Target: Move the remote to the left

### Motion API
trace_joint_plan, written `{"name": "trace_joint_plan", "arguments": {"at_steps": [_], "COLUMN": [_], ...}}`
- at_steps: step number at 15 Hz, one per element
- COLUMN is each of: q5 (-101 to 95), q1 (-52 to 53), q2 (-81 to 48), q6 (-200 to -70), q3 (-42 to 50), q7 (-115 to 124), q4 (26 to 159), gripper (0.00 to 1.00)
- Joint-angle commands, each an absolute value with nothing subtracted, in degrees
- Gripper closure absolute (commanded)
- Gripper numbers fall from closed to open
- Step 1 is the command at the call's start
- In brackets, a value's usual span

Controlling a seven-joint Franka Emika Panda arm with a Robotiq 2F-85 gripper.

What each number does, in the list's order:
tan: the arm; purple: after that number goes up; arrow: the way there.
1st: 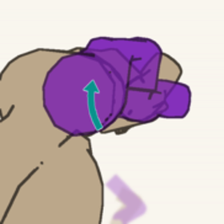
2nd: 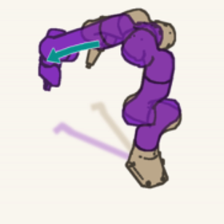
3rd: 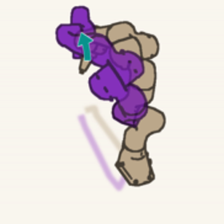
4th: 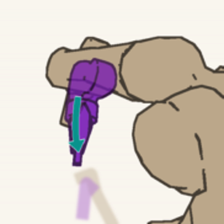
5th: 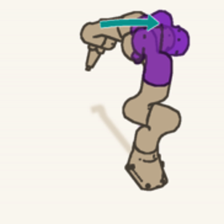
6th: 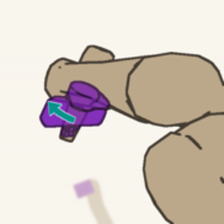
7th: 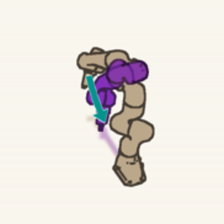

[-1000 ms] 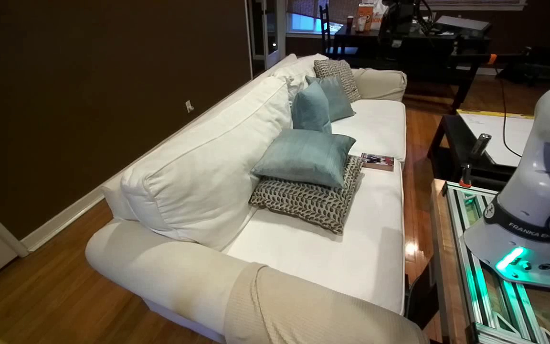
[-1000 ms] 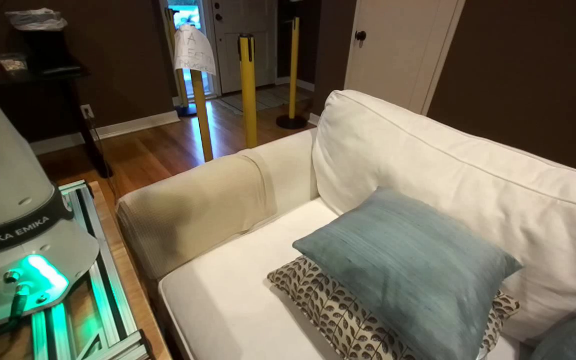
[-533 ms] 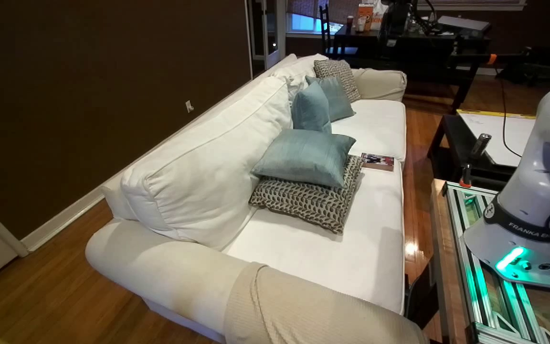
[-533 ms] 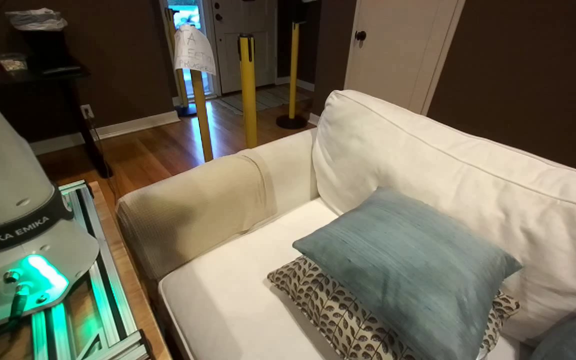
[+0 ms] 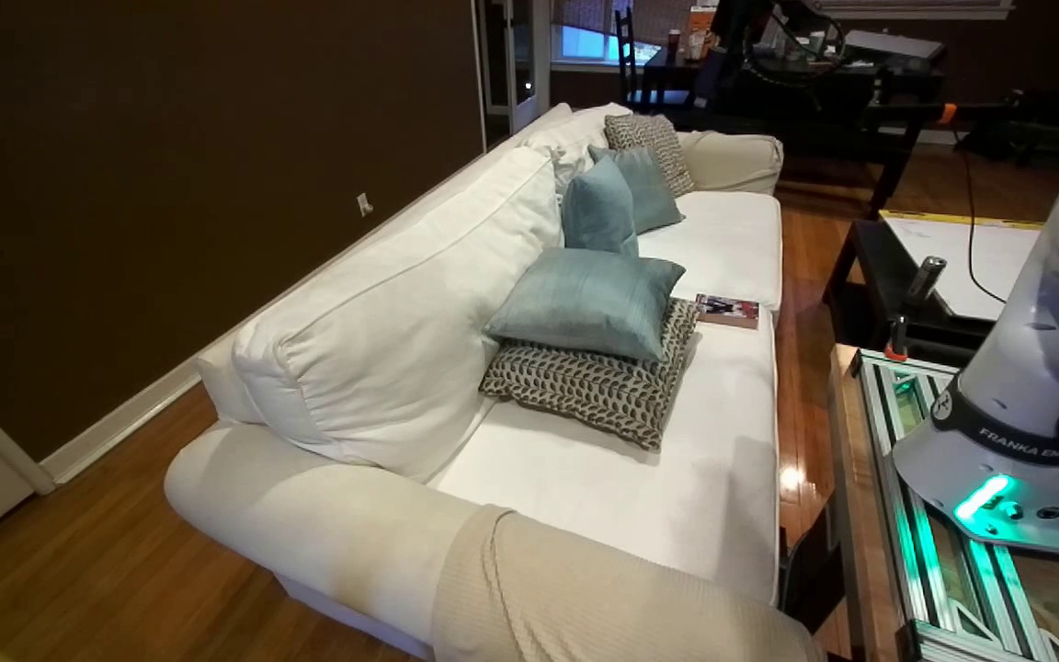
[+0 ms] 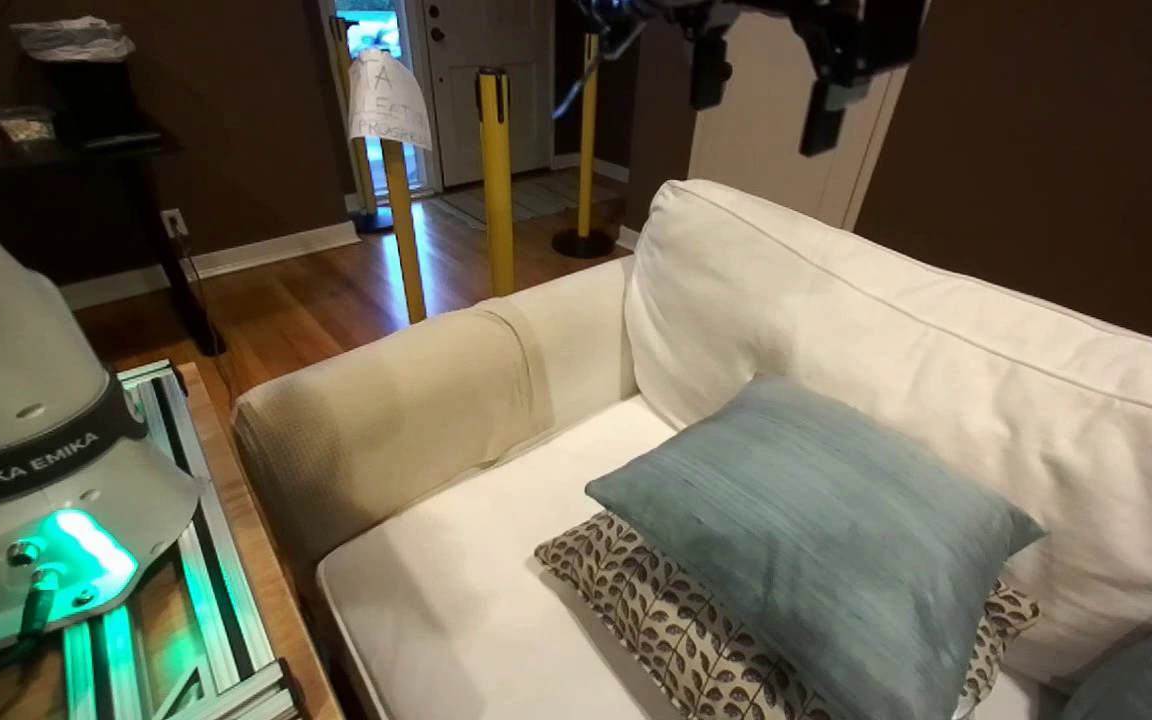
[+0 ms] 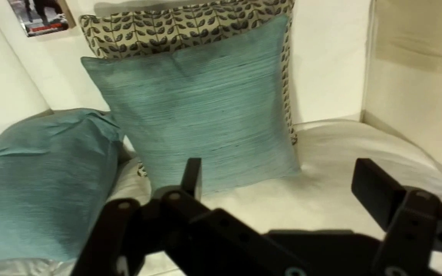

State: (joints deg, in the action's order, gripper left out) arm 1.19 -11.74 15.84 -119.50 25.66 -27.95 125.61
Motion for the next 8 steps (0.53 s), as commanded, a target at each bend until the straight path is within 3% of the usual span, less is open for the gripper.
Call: {"name": "trace_joint_plan", "arguments": {"at_steps": [1, 8], "q5": [2.2, 4.05], "q1": [-14.21, -21.03], "q2": [8.11, -0.15], "q6": [-125.83, -132.75], "q3": [25.3, 26.58], "q7": [-23.45, -16.17], "q4": [122.62, 118.91], "gripper": [0.0, 0.0]}}
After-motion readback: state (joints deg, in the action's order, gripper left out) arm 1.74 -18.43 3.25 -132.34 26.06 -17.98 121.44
